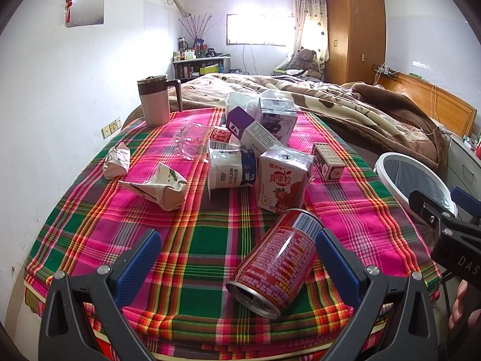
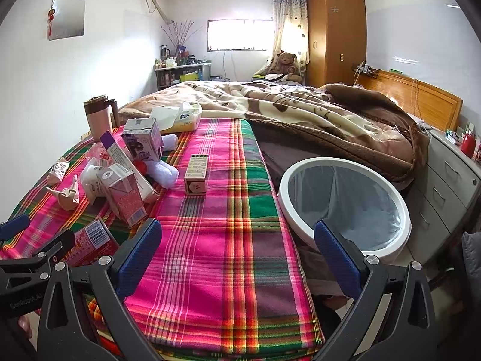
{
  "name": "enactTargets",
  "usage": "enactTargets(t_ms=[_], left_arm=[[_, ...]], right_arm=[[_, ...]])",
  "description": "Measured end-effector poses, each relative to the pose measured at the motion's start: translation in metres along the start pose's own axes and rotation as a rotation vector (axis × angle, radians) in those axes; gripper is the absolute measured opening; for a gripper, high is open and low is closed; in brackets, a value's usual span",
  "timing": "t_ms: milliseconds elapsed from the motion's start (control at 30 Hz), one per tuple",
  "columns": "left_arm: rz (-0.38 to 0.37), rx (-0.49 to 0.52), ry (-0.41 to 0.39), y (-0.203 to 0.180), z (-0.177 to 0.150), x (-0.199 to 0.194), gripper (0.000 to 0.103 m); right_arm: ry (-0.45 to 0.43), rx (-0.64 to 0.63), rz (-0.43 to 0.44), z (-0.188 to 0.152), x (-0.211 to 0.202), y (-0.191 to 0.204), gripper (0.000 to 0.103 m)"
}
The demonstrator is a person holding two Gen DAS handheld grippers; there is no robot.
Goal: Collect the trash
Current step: 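Grasp the red drink can with the left tool while the right tool grasps the pink juice carton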
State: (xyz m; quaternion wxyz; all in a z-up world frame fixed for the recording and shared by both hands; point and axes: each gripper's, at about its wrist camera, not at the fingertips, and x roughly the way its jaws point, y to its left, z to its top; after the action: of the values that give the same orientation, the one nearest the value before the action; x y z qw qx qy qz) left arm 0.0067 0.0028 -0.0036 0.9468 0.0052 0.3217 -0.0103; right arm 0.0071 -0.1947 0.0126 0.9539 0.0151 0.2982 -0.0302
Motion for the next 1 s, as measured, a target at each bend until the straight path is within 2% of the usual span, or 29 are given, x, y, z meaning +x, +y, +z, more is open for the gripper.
enactTargets(t_ms=[133,300,500,733,833,1000], left_arm=[[-0.020,-0.001,0.014,0.003,-0.001,0.005,0.103],[-0.112,-0.002,0.077,0.008,-0.005,0.019,0.102],[-0.165,0.038,0.113,0.000,-0.008,0.032,0.093],[-0.217,0.059,0.188,-0.004,-0.014,0.047,0.067],[-0.222,0.047,0.194,0.000,-0.015,0.049,0.059],[-0.198,0.015,0.182,0.013,-0.014,0.048,0.054]], right_arm=[[0.004,-0.009,0.014,0.004,0.006,0.002,0.103],[-0.016,-0.048,0.058,0.013,0.018,0.011,0.103],[0.011,-0.088,0.147,0.020,0.038,0.032,0.103],[0.032,-0.128,0.232,0.028,0.049,0.056,0.099],[0.042,-0.152,0.259,0.030,0.052,0.064,0.098],[0.087,-0.160,0.329,0.030,0.064,0.077,0.087]])
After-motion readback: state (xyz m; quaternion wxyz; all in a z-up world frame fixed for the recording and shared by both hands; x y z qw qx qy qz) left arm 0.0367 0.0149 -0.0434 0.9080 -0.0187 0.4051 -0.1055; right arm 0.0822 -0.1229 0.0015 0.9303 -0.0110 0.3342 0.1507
